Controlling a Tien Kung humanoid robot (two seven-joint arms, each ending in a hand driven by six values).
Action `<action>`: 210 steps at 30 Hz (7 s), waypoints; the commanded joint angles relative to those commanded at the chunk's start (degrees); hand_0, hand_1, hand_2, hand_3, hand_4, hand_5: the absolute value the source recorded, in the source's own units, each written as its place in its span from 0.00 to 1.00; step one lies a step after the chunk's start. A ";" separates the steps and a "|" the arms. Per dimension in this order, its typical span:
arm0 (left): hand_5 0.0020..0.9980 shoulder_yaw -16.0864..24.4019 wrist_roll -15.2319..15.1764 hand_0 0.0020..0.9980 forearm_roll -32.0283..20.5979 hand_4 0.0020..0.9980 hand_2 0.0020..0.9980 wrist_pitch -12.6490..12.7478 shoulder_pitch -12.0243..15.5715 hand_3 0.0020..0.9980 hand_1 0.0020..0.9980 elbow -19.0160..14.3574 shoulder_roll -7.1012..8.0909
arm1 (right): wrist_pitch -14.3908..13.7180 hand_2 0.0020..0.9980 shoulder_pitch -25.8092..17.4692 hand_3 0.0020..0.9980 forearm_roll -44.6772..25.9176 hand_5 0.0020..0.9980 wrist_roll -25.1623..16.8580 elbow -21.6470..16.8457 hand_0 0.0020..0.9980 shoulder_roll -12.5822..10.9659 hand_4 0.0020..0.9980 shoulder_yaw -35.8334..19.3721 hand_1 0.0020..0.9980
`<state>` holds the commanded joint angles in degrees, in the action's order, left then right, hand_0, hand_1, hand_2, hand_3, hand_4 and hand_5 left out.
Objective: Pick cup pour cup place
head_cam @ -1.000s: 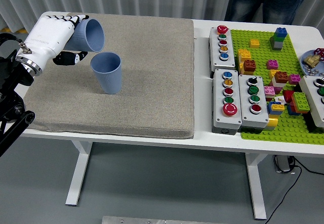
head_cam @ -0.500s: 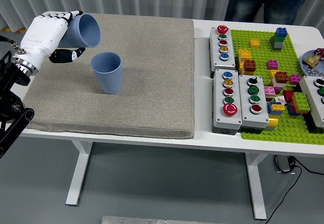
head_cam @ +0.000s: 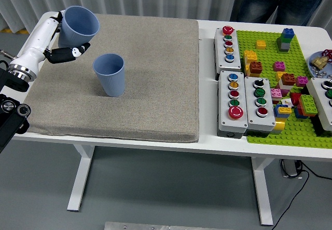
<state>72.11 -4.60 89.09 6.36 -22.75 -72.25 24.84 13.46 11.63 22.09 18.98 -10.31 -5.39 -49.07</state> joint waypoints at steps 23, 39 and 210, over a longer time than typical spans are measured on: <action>0.00 6.19 -11.78 0.60 -7.85 0.38 0.77 4.93 5.12 0.72 0.62 14.02 -14.27 | 0.08 0.76 -0.20 0.61 1.36 0.26 0.39 0.00 0.75 0.60 0.10 -0.84 0.70; 0.00 9.17 -15.07 0.61 -10.88 0.41 0.75 5.97 4.47 0.70 0.64 22.26 -18.22 | 0.00 0.76 0.45 0.61 1.36 0.27 0.44 0.00 0.75 0.55 0.10 -1.15 0.70; 1.00 27.92 -9.50 1.00 -24.99 0.85 1.00 -10.64 -3.14 1.00 1.00 -0.43 -14.81 | -0.30 0.75 0.39 0.61 2.10 0.26 0.47 0.00 0.75 0.37 0.11 -2.14 0.70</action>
<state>100.03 -14.10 64.10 -4.29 -25.89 -72.68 10.03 13.16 12.02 24.19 19.46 -10.31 -5.02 -51.21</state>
